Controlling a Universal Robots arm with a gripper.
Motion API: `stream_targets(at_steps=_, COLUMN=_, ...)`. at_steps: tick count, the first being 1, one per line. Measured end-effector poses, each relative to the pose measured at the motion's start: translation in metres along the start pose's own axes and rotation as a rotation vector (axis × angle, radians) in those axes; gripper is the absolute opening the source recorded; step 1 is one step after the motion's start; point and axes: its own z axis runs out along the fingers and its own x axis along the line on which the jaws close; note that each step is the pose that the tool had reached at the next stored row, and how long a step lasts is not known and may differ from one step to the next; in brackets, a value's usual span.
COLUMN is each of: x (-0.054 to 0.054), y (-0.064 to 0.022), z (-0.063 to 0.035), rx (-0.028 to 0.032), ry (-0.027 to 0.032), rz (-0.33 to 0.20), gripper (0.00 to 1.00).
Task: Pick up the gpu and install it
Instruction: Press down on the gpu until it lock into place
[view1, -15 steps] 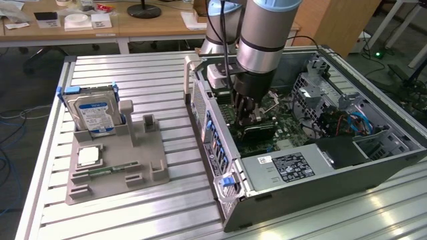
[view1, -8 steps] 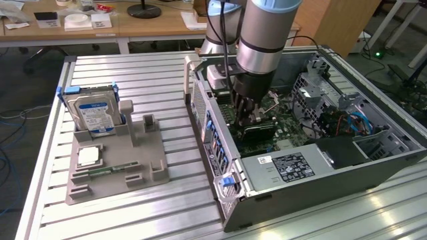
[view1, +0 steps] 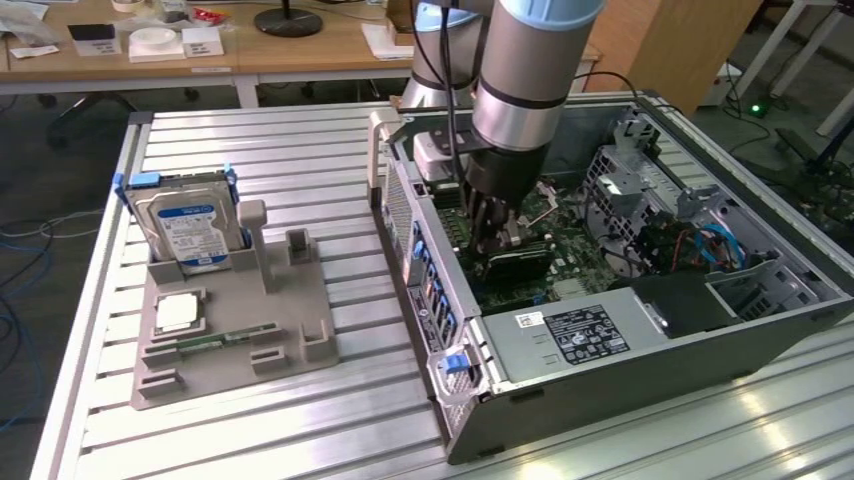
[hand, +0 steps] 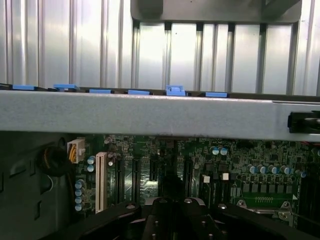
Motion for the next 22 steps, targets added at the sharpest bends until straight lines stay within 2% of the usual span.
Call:
stream_targets(at_steps=13, x=0.0, y=0.0, z=0.0035, rx=-0.0091, ry=0.0, rz=0.0, gripper=0.11)
stream_targets(at_steps=17, x=-0.0001, y=0.0, z=0.0029, rx=-0.0093, ry=-0.0009, rz=0.0, gripper=0.11)
stream_targets(at_steps=22, x=-0.0001, y=-0.0001, z=-0.0026, rx=-0.0095, ry=-0.0004, rz=0.0, gripper=0.11)
